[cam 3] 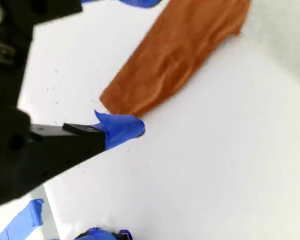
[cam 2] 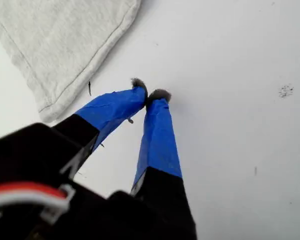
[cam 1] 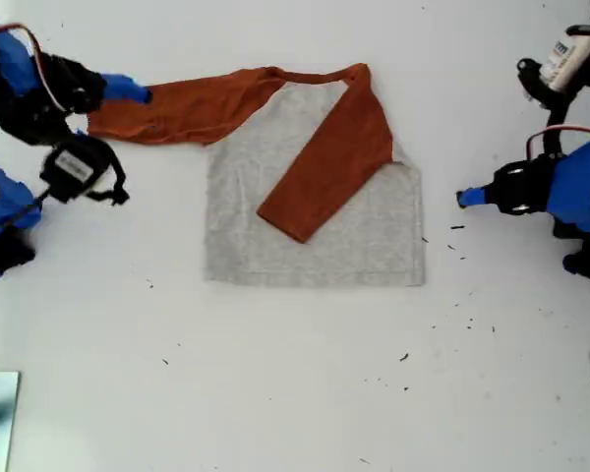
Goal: Fold t shirt
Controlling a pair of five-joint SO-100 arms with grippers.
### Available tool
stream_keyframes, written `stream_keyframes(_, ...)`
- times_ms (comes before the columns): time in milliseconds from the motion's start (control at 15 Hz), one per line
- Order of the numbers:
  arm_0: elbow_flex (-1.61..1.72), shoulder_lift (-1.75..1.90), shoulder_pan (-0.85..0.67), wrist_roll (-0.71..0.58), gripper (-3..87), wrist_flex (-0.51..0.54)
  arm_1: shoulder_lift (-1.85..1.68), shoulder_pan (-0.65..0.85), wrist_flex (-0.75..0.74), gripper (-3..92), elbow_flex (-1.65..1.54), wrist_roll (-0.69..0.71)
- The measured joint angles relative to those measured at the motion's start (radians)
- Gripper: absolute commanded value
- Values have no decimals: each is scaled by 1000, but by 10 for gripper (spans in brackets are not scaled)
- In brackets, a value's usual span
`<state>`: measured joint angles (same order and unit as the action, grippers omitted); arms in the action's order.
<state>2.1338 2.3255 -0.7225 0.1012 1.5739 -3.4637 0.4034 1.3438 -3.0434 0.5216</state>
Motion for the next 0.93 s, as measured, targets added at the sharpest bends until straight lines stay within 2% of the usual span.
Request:
stream_keyframes(67,8,-14,-100,-43,445,-2,-3,2,0,35,0,0)
stream_keyframes(200,28,-83,-262,-100,413,-8,-3,2,0,35,0,0)
stream_keyframes(333,91,-124,-436,-207,396,-80,-3,-5,0,35,0,0)
stream_keyframes(400,132,-144,-479,-238,386,-156,-3,-5,0,35,0,0)
stream_keyframes(533,250,-215,-494,-258,314,-311,-3,-6,0,35,0,6)
stream_keyframes(600,285,-290,-502,-264,239,-411,-3,-9,0,35,0,6)
stream_keyframes(733,291,-399,-499,-293,73,-523,-3,-12,0,35,0,6)
stream_keyframes(800,291,-411,-499,-299,-1,-572,-3,-17,0,35,0,6)
stream_keyframes(933,291,-311,-499,-302,-1,-560,-3,-15,0,35,0,6)
